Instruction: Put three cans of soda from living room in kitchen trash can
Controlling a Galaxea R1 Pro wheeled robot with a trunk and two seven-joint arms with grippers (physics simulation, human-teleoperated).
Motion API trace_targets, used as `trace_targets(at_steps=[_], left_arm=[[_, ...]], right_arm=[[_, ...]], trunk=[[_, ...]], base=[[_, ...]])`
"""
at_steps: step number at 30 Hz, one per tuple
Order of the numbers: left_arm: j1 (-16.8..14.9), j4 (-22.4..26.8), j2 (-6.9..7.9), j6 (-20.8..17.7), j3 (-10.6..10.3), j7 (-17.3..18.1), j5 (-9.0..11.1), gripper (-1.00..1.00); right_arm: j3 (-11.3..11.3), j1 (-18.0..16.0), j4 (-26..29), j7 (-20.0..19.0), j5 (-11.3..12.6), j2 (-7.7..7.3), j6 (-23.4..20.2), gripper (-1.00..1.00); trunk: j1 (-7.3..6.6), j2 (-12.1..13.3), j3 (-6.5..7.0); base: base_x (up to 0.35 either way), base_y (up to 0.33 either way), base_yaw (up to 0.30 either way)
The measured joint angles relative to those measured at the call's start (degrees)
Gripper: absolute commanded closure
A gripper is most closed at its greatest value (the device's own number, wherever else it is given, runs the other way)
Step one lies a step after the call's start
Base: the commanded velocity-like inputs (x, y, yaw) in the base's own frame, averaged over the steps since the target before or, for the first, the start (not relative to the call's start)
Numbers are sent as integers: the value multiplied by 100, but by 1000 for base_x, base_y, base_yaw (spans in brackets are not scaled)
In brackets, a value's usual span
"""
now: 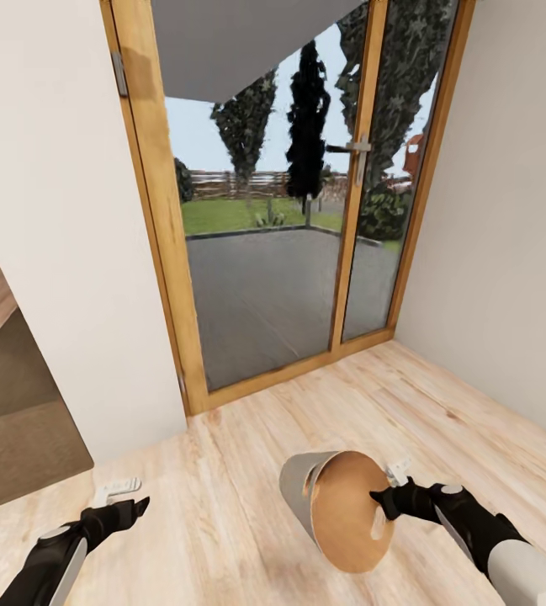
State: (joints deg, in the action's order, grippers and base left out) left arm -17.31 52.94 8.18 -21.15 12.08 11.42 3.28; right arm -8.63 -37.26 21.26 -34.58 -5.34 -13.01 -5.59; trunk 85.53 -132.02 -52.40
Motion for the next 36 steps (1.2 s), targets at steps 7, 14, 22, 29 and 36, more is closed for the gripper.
trace_targets(at_steps=[7, 14, 22, 29, 36], left_arm=[[12, -367, 0, 384, -158, 11, 2, -100], [32, -975, 51, 1067, -329, 70, 8, -100], [29, -1569, 50, 1660, -337, 75, 18, -100], [26, -1901, 18, 2118, -333, 71, 18, -100], [53, -2155, 50, 2626, -331, 96, 15, -100]], right_arm=[[24, 740, 696, -143, 17, -332, 319, 100], [88, 1308, 1221, -437, 88, -508, 523, 100], [112, 1374, 1221, -524, 110, -507, 532, 100], [103, 1514, 1126, -463, 107, -482, 729, 100], [111, 1550, 467, -115, 113, -447, 1718, 100]], trunk=[[-154, 281, 126], [-308, 561, 252], [-483, 882, 396], [-637, 1163, 521], [-791, 1444, 647]], base=[[0, 0, 0], [0, 0, 0], [0, 0, 0], [0, 0, 0], [0, 0, 0]])
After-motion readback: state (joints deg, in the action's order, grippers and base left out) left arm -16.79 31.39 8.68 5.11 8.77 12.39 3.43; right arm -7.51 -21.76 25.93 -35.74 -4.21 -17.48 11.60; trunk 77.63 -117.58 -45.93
